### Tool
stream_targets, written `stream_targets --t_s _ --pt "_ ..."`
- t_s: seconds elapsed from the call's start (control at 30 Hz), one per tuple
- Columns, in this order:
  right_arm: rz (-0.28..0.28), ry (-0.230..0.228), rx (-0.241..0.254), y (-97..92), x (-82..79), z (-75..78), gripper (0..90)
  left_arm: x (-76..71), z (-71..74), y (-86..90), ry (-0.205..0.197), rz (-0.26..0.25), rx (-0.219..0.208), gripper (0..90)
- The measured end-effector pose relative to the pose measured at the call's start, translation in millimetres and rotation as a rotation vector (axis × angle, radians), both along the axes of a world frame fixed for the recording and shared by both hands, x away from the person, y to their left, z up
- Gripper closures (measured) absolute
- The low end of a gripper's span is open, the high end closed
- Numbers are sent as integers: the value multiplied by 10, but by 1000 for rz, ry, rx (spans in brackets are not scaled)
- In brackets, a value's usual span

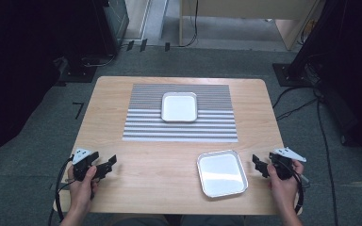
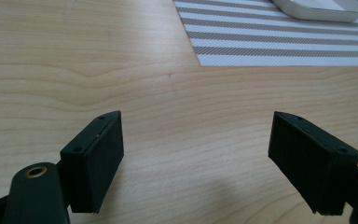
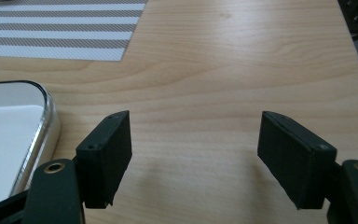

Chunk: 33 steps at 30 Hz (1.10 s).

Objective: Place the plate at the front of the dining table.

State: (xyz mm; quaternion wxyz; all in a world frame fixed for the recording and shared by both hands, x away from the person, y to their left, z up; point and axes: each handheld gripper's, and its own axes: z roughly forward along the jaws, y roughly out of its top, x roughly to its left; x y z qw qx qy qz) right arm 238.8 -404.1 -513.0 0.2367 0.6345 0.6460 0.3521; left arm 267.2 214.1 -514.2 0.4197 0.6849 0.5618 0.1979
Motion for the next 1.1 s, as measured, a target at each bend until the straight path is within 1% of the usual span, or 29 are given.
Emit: stream_targets --t_s 0.07,0.23,0.27,0.43,0.57,0.63,0.7,0.73,0.8,0.83,0.87,0.9,0.93,0.97,1.07,1.1 --pt "-11 4 -3 -77 -71 -15 267 -45 -4 53 0 9 18 180" --pt "-22 10 -8 -151 -172 -30 266 -120 -6 121 4 17 41 180" --pt "-29 11 -12 -185 -228 -40 266 -149 -6 153 4 22 55 180" --pt "-38 12 -33 -240 -324 -69 261 -220 -10 261 17 44 92 180" --pt "-43 17 -55 -274 -391 -97 256 -276 -11 334 25 59 113 180" --pt "-48 17 -67 -285 -418 -100 255 -302 -13 363 23 66 141 180" --pt "-48 19 -91 -285 -438 -108 253 -326 -17 392 19 73 170 180" --pt "-48 19 -91 -285 -438 -108 253 -326 -17 392 19 73 170 180" --pt "-47 20 -117 -275 -453 -112 243 -342 -16 409 8 85 219 180" --pt "-47 21 -123 -274 -459 -113 236 -339 -17 424 9 89 209 180" --pt "-47 21 -123 -274 -459 -113 236 -339 -17 424 9 89 209 181" --pt "-49 26 -113 -286 -455 -114 229 -331 -19 423 16 85 210 181" --pt "-48 25 -113 -285 -455 -115 230 -324 -22 411 24 74 221 181" --pt "-47 25 -114 -286 -457 -115 229 -309 -31 387 43 59 246 181" --pt "-43 25 -114 -285 -465 -116 229 -302 -34 375 50 51 247 180" --pt "-44 25 -113 -284 -467 -116 229 -291 -35 398 62 54 222 178"
